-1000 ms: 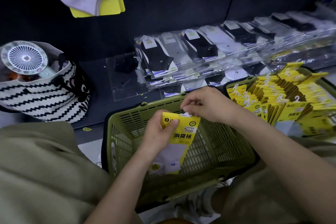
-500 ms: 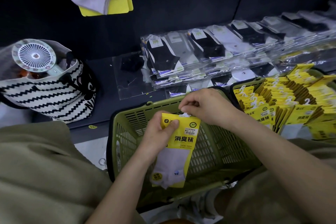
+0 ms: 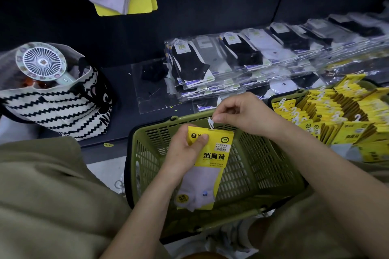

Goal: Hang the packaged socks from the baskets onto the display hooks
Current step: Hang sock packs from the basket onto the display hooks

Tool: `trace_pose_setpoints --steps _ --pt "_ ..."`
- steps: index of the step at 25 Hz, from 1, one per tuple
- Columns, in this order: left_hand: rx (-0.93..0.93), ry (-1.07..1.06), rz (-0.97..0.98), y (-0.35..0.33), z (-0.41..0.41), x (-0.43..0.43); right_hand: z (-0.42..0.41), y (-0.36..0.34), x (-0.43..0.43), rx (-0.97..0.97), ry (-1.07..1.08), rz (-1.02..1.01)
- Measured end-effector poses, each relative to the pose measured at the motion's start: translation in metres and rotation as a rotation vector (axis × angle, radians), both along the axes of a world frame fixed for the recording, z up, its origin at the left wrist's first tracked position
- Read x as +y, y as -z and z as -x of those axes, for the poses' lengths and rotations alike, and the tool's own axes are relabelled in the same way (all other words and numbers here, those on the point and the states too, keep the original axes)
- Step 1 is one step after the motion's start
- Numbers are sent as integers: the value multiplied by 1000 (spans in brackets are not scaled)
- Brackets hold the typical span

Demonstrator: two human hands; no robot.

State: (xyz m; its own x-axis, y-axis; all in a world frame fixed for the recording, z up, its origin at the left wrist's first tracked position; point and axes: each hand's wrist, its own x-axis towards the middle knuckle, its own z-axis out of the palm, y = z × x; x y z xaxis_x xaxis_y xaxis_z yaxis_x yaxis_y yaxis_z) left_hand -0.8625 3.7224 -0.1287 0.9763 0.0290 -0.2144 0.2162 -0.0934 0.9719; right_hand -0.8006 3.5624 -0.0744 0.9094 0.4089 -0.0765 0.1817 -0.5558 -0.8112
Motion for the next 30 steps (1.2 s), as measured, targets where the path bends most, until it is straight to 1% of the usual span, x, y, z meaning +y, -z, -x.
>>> trace_pose_setpoints --steps 2,6,8,15,17,20,24,28,30 --pt "-10 15 -21 0 1 0 2 1 0 -23 16 55" --pt "-20 9 -71 -1 2 0 5 1 1 -180 -83 330" --pt "-10 5 -97 -1 2 -1 7 1 3 -208 -129 363" --pt "29 22 -92 -1 3 -3 11 5 7 -238 -141 363" --pt "50 20 -47 -2 4 -3 11 7 7 -243 -135 351" --pt "79 33 53 -4 7 -5 13 7 9 -241 -87 254" --pt "77 69 57 -6 9 -8 11 5 9 -232 -67 245" --pt "63 28 123 -8 6 -2 6 1 -2 -142 -18 244" --pt "57 35 96 -7 6 -3 8 3 0 -140 -29 249"
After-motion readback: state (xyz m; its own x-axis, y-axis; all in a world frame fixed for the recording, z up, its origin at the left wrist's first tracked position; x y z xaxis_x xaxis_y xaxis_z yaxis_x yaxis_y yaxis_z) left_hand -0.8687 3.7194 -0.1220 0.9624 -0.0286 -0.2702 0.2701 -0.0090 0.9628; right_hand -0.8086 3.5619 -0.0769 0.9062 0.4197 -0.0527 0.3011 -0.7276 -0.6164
